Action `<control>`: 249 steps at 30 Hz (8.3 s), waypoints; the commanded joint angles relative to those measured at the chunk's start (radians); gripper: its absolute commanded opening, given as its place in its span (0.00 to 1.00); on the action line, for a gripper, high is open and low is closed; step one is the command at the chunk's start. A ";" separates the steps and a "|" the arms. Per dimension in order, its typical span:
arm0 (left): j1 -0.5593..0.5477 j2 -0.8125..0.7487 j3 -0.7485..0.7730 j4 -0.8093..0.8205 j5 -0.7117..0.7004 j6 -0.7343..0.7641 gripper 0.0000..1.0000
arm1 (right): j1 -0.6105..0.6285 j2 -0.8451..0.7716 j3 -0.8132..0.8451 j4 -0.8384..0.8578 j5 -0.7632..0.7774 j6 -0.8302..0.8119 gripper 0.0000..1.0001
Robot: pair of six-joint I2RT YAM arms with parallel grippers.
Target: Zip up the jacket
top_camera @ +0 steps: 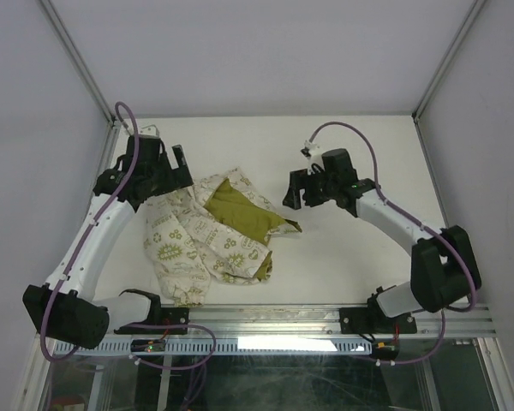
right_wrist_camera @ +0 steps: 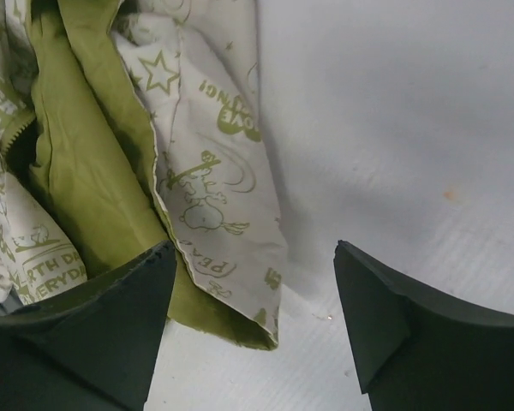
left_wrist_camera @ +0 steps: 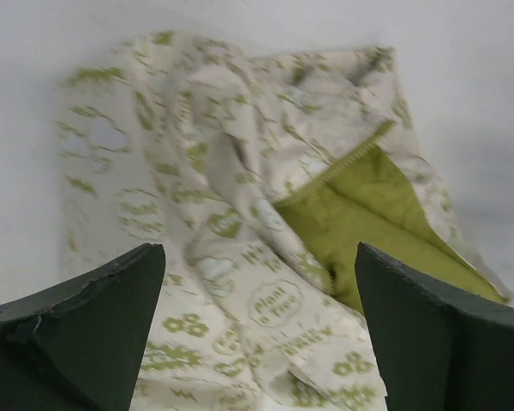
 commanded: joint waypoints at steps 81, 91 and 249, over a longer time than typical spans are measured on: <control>-0.044 0.026 -0.302 0.285 0.317 -0.187 0.00 | -0.129 0.134 0.641 -0.525 0.604 -0.122 0.14; -0.004 -0.075 -0.386 0.256 0.156 -0.208 0.00 | 0.184 0.330 0.700 -0.632 0.063 -0.099 0.53; 0.028 -0.056 -0.108 0.187 0.551 -0.129 0.77 | 0.129 0.686 0.940 -0.334 0.240 0.184 0.15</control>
